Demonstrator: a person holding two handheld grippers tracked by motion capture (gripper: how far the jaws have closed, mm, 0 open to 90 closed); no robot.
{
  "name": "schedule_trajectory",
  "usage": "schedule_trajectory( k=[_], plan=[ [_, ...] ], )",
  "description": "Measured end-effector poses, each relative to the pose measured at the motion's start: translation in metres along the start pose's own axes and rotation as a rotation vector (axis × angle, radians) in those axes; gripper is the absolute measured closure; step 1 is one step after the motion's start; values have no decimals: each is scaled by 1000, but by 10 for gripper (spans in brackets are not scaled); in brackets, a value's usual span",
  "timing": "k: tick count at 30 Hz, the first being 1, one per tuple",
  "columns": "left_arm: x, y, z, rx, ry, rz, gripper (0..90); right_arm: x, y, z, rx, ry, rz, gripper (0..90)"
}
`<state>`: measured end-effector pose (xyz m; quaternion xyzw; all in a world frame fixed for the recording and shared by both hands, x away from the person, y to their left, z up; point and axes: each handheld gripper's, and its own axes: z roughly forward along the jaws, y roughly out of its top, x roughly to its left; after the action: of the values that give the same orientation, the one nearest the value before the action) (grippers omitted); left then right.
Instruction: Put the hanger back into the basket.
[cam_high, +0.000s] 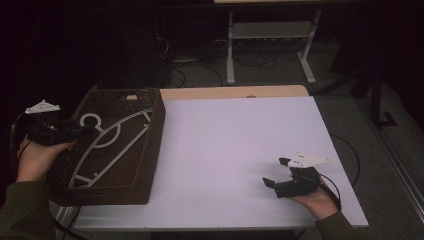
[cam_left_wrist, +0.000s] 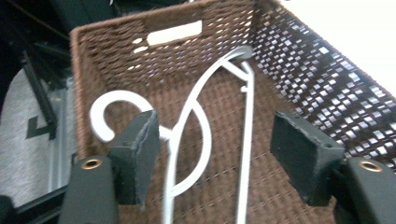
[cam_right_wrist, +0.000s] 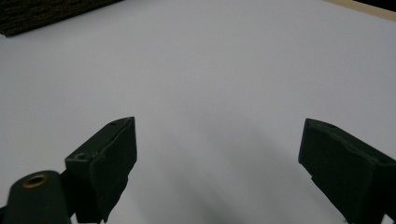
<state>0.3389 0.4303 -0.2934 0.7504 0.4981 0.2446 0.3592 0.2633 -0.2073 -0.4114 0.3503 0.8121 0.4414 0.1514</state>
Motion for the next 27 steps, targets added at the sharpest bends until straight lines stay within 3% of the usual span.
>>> schedule_trajectory(
  k=[3, 7, 16, 17, 19, 20, 24, 27],
  plan=[
    [-5, 2, 0, -16, 6, -3, 253, -1, 0, 0, 1, -1, 3, 110],
    [-16, 4, 1, -54, -17, -23, 208, -2, 1, -1, -12, -3, -2, 110],
    [-50, 9, 9, -143, -122, -32, 129, -8, 7, -6, -64, -8, 18, 101],
    [-59, 9, 12, -170, -148, -34, 126, -9, 9, -8, -78, -11, 19, 98],
    [-64, 9, 13, -181, -158, -30, 116, -10, 11, -8, -88, -15, 20, 96],
    [-73, 8, 16, -206, -174, -28, 108, -12, 13, -10, -112, -19, 31, 90],
    [-86, 7, 20, -224, -210, -27, 73, -16, 18, -14, -156, -21, 45, 75],
    [-104, 4, 25, -254, -248, -22, 25, -18, 22, -16, -176, -19, 63, 67]
  ],
)
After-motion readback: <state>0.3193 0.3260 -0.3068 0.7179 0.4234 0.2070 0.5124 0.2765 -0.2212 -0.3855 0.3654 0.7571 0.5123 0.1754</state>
